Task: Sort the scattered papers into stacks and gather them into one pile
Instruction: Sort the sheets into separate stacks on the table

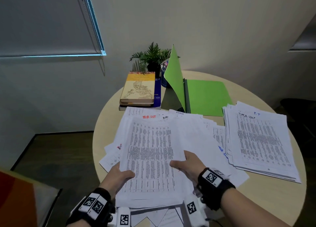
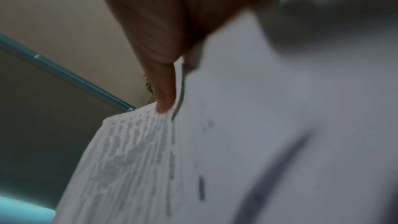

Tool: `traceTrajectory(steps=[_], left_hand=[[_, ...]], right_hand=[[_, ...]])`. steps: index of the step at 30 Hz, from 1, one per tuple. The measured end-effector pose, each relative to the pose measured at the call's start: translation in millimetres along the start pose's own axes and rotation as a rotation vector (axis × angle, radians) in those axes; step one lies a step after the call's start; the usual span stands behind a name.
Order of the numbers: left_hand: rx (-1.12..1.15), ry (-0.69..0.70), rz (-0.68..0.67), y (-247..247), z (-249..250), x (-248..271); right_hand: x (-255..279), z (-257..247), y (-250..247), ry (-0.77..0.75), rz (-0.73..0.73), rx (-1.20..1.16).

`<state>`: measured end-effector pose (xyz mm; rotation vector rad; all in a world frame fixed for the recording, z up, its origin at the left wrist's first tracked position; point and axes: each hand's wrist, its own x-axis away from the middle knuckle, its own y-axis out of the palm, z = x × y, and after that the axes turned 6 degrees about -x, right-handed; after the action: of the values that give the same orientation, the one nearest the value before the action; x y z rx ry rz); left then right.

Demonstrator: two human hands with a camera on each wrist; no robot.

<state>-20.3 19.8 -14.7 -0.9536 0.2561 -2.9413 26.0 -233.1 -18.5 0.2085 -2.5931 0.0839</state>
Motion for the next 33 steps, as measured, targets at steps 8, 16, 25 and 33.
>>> traceTrajectory(steps=[8,16,25,33], left_hand=[[0.263,-0.064,0.111,-40.7,-10.0,8.0],[0.284,-0.007,0.119,-40.7,-0.4,5.8],[0.299,-0.006,0.132,-41.8,-0.4,4.8],[0.305,-0.027,0.222,-62.1,-11.9,7.1]], right_hand=[[-11.7,-11.2,-0.1,0.131,0.368,0.877],[-9.2,-7.4,-27.8,0.07,0.451,0.579],[1.3,2.1,-75.0,0.268,0.552,0.903],[8.7,0.2,-85.1,-0.003,0.574,0.523]])
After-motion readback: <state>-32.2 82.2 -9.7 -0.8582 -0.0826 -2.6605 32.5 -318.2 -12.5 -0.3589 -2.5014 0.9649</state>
